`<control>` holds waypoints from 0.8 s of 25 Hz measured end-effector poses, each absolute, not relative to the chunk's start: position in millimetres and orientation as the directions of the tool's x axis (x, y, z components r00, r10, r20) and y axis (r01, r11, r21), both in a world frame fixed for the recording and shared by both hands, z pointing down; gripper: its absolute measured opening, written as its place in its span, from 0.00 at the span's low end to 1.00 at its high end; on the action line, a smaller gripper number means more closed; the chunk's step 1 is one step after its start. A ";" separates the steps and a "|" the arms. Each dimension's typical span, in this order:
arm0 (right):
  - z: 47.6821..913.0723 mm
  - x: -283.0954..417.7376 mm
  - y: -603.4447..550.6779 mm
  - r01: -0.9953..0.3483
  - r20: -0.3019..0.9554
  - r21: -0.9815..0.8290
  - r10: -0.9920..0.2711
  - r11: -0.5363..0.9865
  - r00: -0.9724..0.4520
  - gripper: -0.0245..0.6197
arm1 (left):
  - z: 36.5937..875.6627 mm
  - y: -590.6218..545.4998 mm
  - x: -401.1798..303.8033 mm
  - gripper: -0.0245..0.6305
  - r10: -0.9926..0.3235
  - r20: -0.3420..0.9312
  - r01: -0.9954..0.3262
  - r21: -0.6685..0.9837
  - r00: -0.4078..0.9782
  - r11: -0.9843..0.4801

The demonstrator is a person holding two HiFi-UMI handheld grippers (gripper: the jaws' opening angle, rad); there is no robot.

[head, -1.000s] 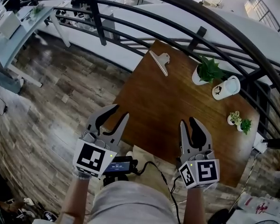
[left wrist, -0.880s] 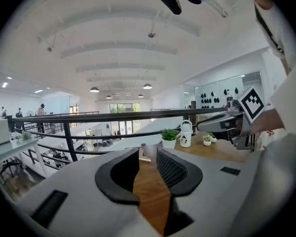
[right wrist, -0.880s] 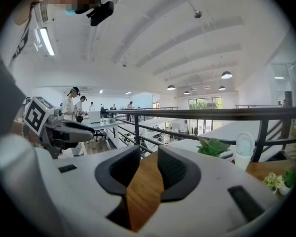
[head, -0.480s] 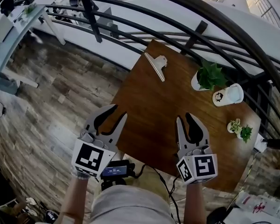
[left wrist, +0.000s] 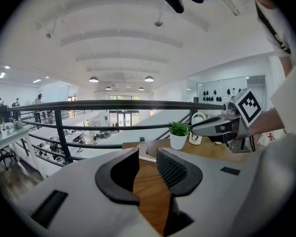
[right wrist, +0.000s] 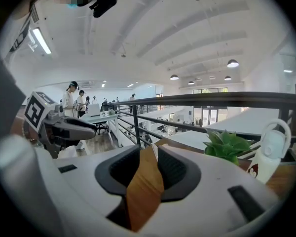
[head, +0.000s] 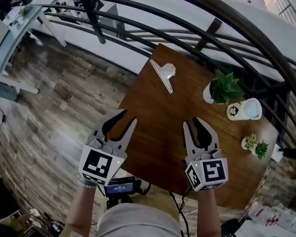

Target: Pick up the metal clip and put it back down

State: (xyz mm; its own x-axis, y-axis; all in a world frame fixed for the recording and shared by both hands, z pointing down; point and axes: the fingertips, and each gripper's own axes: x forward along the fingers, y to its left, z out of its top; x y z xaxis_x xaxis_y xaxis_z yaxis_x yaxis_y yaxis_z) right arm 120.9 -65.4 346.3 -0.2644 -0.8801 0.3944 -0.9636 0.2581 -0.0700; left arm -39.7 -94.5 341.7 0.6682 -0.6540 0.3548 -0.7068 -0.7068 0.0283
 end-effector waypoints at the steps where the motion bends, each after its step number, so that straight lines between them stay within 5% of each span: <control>1: 350.1 122.2 -71.5 -0.963 0.397 -0.072 -0.878 0.261 -0.267 0.23 | 345.8 -98.7 -37.4 0.21 -0.652 0.360 -0.707 0.031 0.667 -0.706; 20: 432.2 127.2 -162.5 -0.946 0.491 -0.128 -0.810 0.297 -0.321 0.23 | 406.1 -172.8 -14.8 0.21 -0.631 0.419 -0.715 0.065 0.653 -0.696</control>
State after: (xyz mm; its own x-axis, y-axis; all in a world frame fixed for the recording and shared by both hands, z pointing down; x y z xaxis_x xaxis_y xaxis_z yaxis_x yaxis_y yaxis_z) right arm 127.2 -162.5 432.2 -0.3212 -0.8098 0.4910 -0.9461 0.2974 -0.1284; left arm -14.8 -172.8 406.1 0.6528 -0.6313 0.4188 -0.7149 -0.6962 0.0649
